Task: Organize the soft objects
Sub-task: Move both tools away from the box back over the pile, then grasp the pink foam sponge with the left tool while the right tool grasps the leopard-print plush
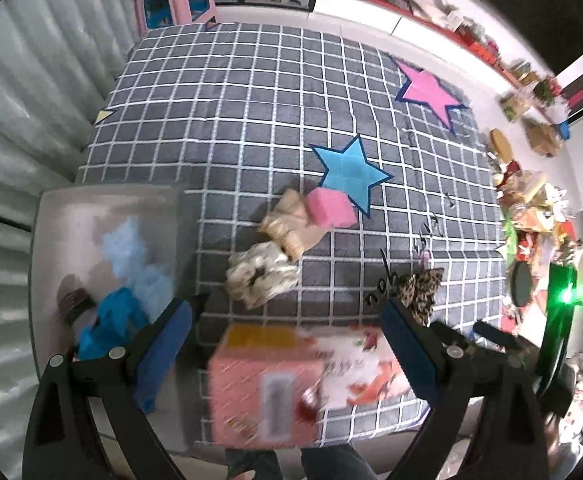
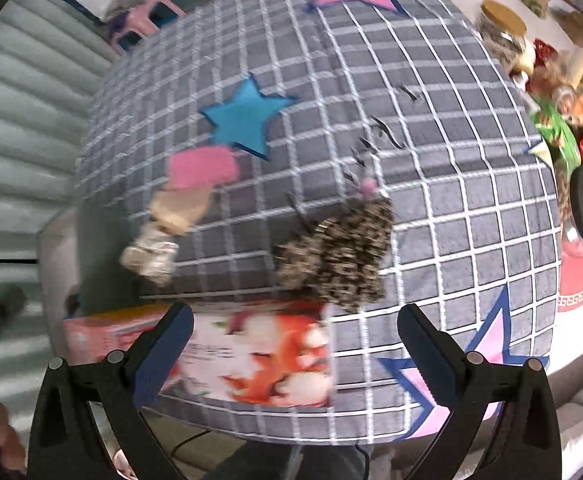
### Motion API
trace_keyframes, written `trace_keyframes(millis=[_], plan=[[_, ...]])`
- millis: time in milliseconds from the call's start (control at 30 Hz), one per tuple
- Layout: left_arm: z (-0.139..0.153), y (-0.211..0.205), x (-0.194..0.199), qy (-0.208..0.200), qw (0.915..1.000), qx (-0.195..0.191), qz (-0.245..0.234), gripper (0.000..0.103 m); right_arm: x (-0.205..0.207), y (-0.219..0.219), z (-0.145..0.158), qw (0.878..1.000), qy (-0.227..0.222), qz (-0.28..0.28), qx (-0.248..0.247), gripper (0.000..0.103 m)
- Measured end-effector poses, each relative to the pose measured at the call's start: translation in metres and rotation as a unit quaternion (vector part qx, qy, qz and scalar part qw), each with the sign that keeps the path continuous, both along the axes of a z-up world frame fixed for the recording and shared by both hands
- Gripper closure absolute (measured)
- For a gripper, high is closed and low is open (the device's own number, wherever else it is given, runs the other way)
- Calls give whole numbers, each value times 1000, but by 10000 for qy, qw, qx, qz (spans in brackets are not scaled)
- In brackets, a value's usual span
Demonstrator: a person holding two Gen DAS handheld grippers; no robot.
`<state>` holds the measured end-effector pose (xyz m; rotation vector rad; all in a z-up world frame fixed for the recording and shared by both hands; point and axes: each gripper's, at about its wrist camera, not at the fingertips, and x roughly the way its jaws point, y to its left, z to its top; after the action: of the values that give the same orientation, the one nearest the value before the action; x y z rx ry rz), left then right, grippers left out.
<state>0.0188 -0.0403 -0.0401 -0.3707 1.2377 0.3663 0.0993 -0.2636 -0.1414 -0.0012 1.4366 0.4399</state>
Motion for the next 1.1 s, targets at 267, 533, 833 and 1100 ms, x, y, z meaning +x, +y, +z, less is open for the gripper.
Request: trace_keyframes(millis=[267, 533, 833, 1100], plan=[[-55, -28, 84, 735, 9968, 273, 126, 6, 20, -1, -44, 9994, 217, 253, -34, 0], [-118, -36, 138, 1422, 9874, 624, 294, 6, 36, 5, -73, 9989, 334, 340, 44, 0], [-162, -34, 163, 2029, 9714, 1171, 398, 7, 40, 9, -88, 9983, 211, 538, -42, 6], [-176, -38, 175, 2321, 9638, 1275, 303, 68, 38, -14, -85, 9973, 219, 691, 79, 59]])
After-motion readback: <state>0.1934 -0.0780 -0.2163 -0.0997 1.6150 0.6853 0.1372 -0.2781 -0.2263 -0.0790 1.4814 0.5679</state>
